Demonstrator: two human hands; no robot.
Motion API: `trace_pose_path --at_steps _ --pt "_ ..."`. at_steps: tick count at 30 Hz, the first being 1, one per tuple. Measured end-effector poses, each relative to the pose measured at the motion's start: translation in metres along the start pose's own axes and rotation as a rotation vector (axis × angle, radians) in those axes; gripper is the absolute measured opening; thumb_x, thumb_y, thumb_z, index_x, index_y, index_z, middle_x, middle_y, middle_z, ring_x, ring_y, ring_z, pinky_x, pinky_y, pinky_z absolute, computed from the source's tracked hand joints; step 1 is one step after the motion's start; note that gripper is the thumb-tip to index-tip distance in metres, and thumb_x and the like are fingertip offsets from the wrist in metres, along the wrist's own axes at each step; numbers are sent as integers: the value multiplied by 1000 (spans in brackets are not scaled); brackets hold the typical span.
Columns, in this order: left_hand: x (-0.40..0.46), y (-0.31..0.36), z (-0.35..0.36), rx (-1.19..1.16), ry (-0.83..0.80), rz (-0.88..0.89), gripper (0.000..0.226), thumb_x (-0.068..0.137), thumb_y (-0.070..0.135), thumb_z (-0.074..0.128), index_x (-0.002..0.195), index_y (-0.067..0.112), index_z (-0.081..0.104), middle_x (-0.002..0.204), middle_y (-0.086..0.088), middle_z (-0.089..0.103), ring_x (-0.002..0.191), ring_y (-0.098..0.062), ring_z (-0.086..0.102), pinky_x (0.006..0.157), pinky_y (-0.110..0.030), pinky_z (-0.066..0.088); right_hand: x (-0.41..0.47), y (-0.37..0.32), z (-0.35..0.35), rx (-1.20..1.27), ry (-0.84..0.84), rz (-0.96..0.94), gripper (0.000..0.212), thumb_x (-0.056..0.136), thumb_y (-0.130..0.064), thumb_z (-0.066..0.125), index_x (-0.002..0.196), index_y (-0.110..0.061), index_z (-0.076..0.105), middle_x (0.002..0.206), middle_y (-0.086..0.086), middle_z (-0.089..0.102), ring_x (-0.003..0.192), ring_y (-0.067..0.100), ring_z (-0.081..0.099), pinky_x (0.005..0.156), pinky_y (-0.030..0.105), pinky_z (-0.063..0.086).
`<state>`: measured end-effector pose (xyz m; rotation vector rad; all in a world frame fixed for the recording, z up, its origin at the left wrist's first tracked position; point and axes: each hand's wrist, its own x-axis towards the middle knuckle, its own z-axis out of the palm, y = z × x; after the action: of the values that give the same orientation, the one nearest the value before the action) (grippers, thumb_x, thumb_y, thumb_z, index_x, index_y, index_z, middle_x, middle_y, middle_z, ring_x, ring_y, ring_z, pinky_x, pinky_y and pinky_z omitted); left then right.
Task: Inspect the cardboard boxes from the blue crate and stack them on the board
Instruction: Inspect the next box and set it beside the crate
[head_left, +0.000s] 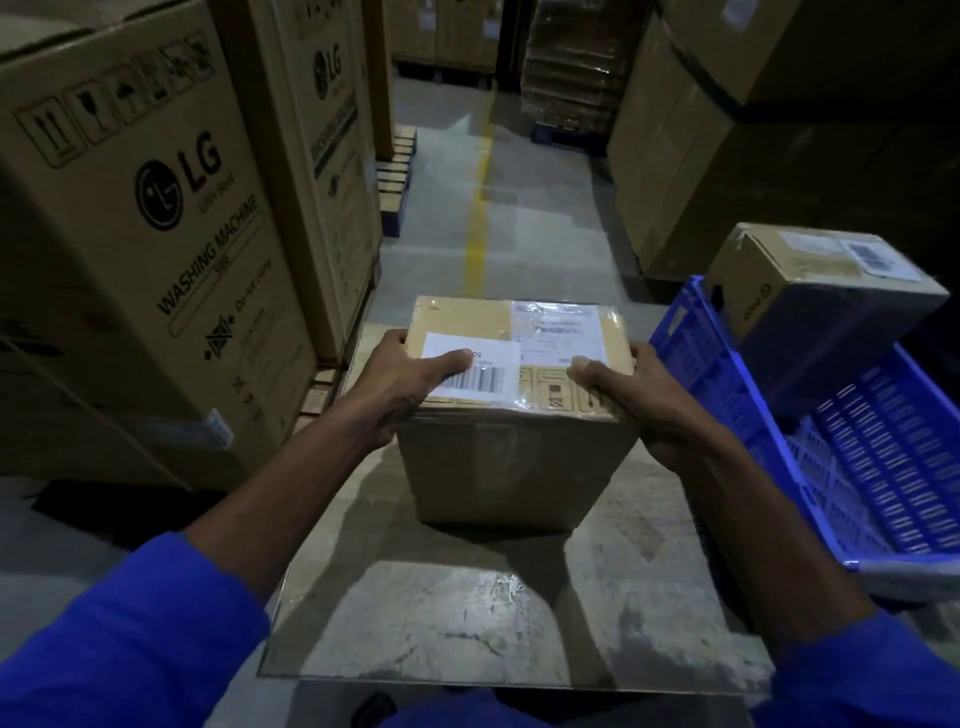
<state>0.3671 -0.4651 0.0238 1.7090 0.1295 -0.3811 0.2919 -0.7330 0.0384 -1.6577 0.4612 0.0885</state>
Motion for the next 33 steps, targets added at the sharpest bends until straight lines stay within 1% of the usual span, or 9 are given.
trace_pose_path --at_steps 3,5,8,11,15,18,23,27,33 --pt "0 -6 -25 -91 34 -36 71 73 36 90 131 17 54 110 -6 73 95 -23 73 80 -39 61 -3 13 -1 309 -19 62 51 102 -53 56 137 -16 62 129 8 72 119 26 69 103 45 54" --pt "0 -12 -43 -170 59 -66 86 69 38 92 140 13 52 112 -11 74 91 -24 75 74 -38 62 4 34 7 208 54 175 52 101 -56 54 136 -19 63 140 11 64 124 27 61 108 51 47" --pt "1 -20 -64 -269 70 -50 78 75 35 86 141 12 52 114 -15 75 80 -19 75 65 -33 61 4 78 25 -126 93 410 74 99 -66 51 150 -13 47 149 16 50 124 33 53 102 49 45" --pt "-1 -27 -74 -253 120 8 50 93 31 73 137 14 54 110 -9 75 74 -11 74 58 -26 58 0 110 34 70 64 471 75 96 -68 56 146 -13 51 132 15 61 110 34 63 85 47 56" --pt "3 -54 -73 125 223 123 57 101 51 54 152 29 43 138 -6 60 109 -19 66 90 -41 58 -1 109 14 227 279 297 43 101 -51 59 127 -18 65 129 16 66 117 38 64 97 57 56" --pt "3 -77 -54 383 173 61 47 106 56 34 143 35 52 136 -9 59 112 -28 61 97 -53 53 -3 94 -15 278 351 231 34 102 -52 57 118 -23 66 126 11 69 118 33 65 103 57 51" --pt "-11 -76 -25 226 11 -61 86 90 84 21 128 24 69 128 -6 68 119 -26 60 107 -44 46 -8 86 -37 275 419 205 35 104 -54 51 107 -23 67 104 9 73 89 21 67 74 36 52" --pt "-13 -62 -20 -154 -57 -129 64 98 73 24 105 34 74 106 4 79 106 -19 70 105 -48 45 -8 92 -33 323 400 195 34 108 -47 47 98 -21 68 78 -4 73 74 12 63 64 30 48" --pt "-8 -62 -25 27 -56 -135 42 92 53 68 125 30 55 116 6 70 109 -22 63 101 -59 48 -5 104 -24 260 347 208 20 102 -27 56 88 -22 70 74 -9 73 80 15 59 69 31 47"
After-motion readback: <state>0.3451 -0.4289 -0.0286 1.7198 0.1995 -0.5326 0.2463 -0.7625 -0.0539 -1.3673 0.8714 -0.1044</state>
